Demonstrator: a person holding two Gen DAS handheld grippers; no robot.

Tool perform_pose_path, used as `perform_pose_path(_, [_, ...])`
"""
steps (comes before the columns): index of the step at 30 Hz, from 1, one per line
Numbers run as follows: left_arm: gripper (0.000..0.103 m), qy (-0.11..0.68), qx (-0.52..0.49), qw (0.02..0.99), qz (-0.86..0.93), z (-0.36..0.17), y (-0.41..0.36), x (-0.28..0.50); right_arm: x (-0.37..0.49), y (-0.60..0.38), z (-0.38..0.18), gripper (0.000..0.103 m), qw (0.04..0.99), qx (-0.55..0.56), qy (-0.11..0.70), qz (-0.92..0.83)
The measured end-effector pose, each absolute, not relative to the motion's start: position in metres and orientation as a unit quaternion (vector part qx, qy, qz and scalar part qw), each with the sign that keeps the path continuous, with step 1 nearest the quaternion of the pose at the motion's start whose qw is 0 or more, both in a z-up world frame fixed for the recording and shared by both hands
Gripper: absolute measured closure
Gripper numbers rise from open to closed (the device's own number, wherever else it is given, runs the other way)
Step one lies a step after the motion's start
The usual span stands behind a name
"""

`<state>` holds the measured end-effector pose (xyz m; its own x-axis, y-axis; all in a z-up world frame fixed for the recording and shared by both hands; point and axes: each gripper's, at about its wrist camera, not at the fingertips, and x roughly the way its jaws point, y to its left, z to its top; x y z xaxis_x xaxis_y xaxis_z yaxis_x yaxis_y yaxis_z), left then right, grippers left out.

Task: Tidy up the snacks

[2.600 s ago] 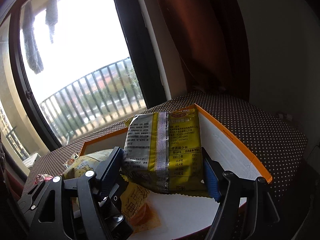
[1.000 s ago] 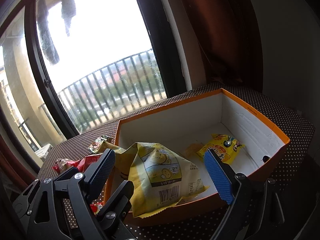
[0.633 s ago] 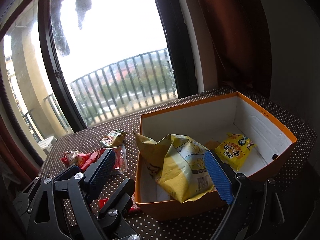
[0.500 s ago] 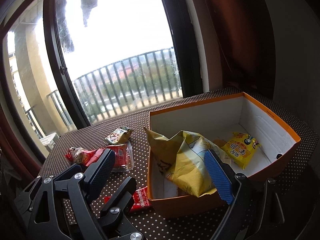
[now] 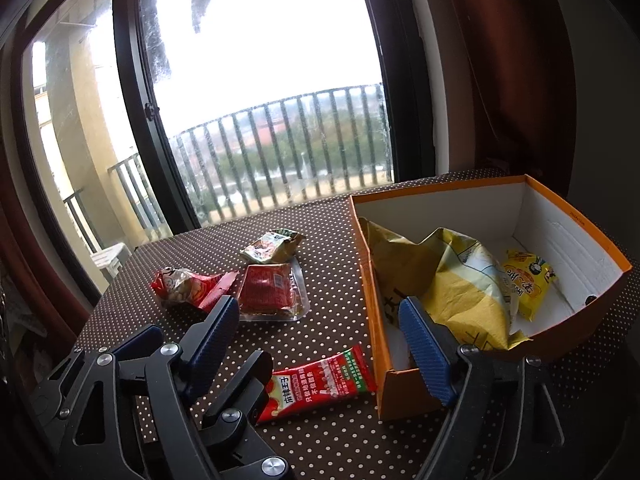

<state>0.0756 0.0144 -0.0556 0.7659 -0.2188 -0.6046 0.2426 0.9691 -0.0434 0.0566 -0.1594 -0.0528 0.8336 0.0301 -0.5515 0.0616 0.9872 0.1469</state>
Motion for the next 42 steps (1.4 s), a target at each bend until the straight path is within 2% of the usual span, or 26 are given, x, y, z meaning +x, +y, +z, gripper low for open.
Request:
perform_pose_path(4, [0.016, 0.329, 0.014, 0.937, -0.113, -0.066, 0.026, 0.077, 0.062, -0.147, -0.062, 0.028, 0.951, 0.074, 0.300, 0.009])
perform_pose_path(17, [0.016, 0.371, 0.016, 0.923, -0.097, -0.107, 0.044, 0.093, 0.079, -0.127, -0.104, 0.029, 0.934, 0.072, 0.349, 0.014])
perform_pose_path(31, [0.017, 0.424, 0.044, 0.900, -0.096, -0.155, 0.042, 0.104, 0.091, -0.127, -0.159, 0.028, 0.895, 0.089, 0.437, -0.013])
perform_pose_path(42, [0.016, 0.438, 0.034, 0.894, -0.084, -0.166, 0.046, 0.118, 0.108, -0.123, -0.173, 0.029, 0.892, 0.083, 0.445, -0.007])
